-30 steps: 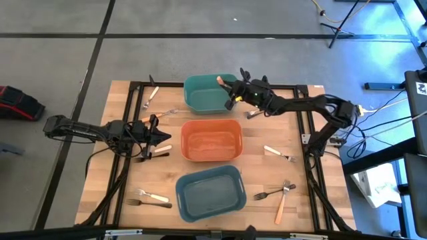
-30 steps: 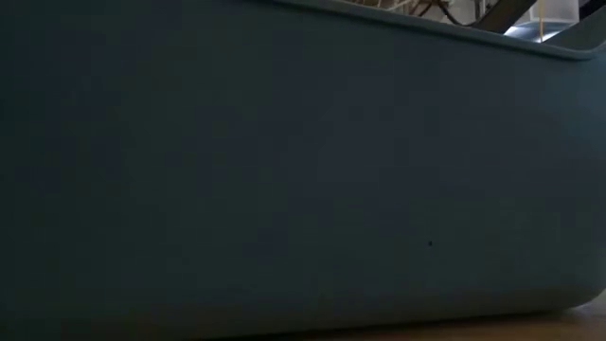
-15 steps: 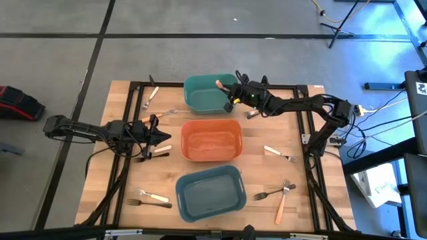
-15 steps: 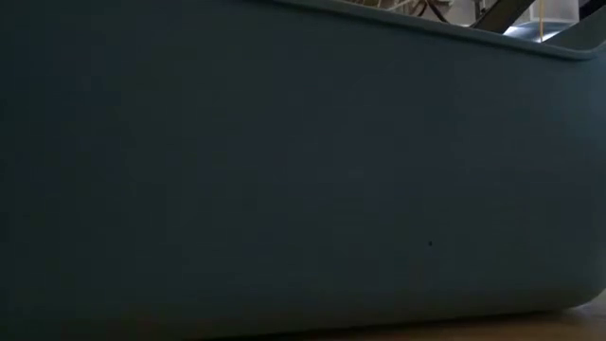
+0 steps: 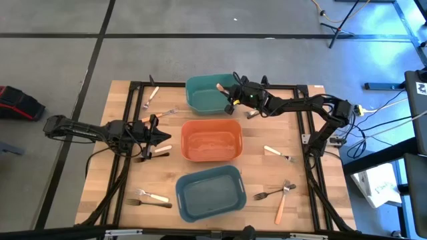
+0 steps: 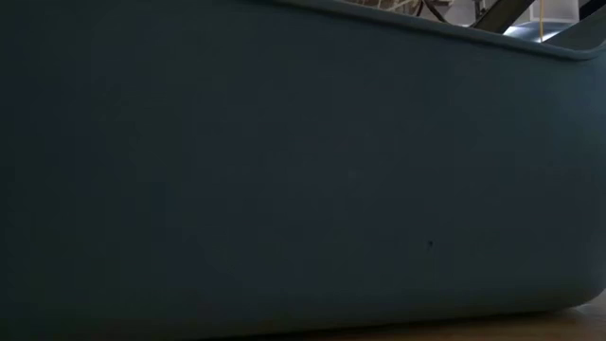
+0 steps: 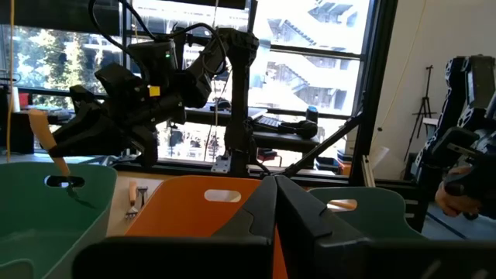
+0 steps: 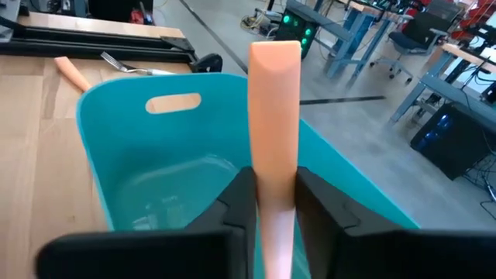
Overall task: Sort silverware by color (type)
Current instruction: Put the orange fork into the green bin
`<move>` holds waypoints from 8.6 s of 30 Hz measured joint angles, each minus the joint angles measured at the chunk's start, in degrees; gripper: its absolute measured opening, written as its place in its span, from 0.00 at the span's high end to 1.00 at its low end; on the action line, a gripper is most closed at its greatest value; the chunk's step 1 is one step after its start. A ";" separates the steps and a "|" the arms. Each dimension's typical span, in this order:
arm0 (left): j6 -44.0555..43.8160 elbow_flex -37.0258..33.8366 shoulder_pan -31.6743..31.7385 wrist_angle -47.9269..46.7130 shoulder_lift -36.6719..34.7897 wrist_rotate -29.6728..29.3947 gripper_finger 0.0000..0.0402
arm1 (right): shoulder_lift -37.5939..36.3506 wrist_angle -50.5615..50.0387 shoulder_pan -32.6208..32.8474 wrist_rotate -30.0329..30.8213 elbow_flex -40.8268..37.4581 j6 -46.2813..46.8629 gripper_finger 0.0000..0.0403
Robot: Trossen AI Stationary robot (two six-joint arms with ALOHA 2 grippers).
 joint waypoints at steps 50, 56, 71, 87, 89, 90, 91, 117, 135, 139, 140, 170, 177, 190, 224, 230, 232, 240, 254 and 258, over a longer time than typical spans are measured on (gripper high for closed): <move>-0.42 0.00 -0.06 0.38 2.36 -2.38 0.99 | -30.32 -58.74 -1.13 12.33 -8.79 7.10 0.61; -0.44 0.01 -0.05 0.50 2.36 -2.39 0.99 | -20.28 -56.98 -8.53 7.96 -8.79 1.44 0.61; -0.44 0.01 -0.07 0.48 2.36 0.44 0.99 | -9.03 -47.52 -13.60 3.29 -8.81 -6.88 0.61; 1.76 0.01 -0.07 0.42 2.36 0.55 0.99 | -5.47 -45.15 -16.35 0.91 -8.63 -10.04 0.61; 1.92 0.01 -0.07 0.44 2.36 0.78 0.99 | -5.17 -44.38 -16.63 0.87 -8.57 -10.24 0.61; 1.95 0.01 -0.07 0.44 2.35 0.89 0.99 | -5.16 -44.17 -16.65 0.82 -8.61 -10.40 0.61; 1.95 0.02 -0.05 0.43 2.36 0.87 0.99 | -5.14 -43.96 -16.63 0.85 -8.63 -10.58 0.61; 1.03 0.01 -0.06 0.42 2.36 0.87 0.99 | -4.42 -53.07 -16.48 0.02 -4.48 -12.23 0.61; 0.85 0.01 -0.07 0.42 2.36 0.87 0.99 | -0.13 -50.24 -16.42 0.25 -4.37 -15.28 0.80; 0.85 -0.01 -0.07 0.42 2.36 0.87 0.99 | -0.11 -49.43 -16.44 0.69 -4.37 -16.64 0.95; 0.85 0.01 -0.07 0.42 2.36 0.87 0.99 | -0.11 -49.13 -16.44 1.21 -4.37 -17.00 0.97; 1.06 0.00 -0.07 0.48 2.35 0.46 0.99 | -22.96 -24.77 -6.80 -3.51 -4.44 -11.71 0.98; 1.05 -0.01 -0.07 0.50 2.35 0.63 0.99 | -16.97 -10.80 -4.31 -9.96 -3.39 -5.90 0.98; 2.98 0.00 -0.07 1.29 2.34 2.14 0.99 | -4.75 -13.32 -4.44 -12.67 -0.20 0.02 0.98; 7.10 8.18 0.20 -13.58 4.39 -19.44 0.73 | -26.56 -28.61 9.72 -16.45 -4.20 -0.16 0.69; 1.21 15.69 3.48 -32.03 7.36 -29.36 0.61 | -29.27 -18.95 15.74 -15.22 -10.90 -2.06 0.69; -1.10 17.63 5.49 -37.02 8.91 -30.05 0.60 | -29.27 -14.66 17.03 -15.63 -13.17 -3.23 0.69; -10.16 27.18 18.81 -59.11 17.25 -25.39 0.61 | -29.24 7.38 21.50 -18.69 -21.46 -7.72 0.69; -9.48 30.94 39.43 -66.01 37.76 -6.60 0.61 | -29.24 12.53 26.12 -22.31 -21.86 -10.12 0.69; -8.42 30.96 43.61 -65.66 42.47 -4.98 0.61 | -29.22 15.96 25.90 -22.31 -21.86 -10.12 0.69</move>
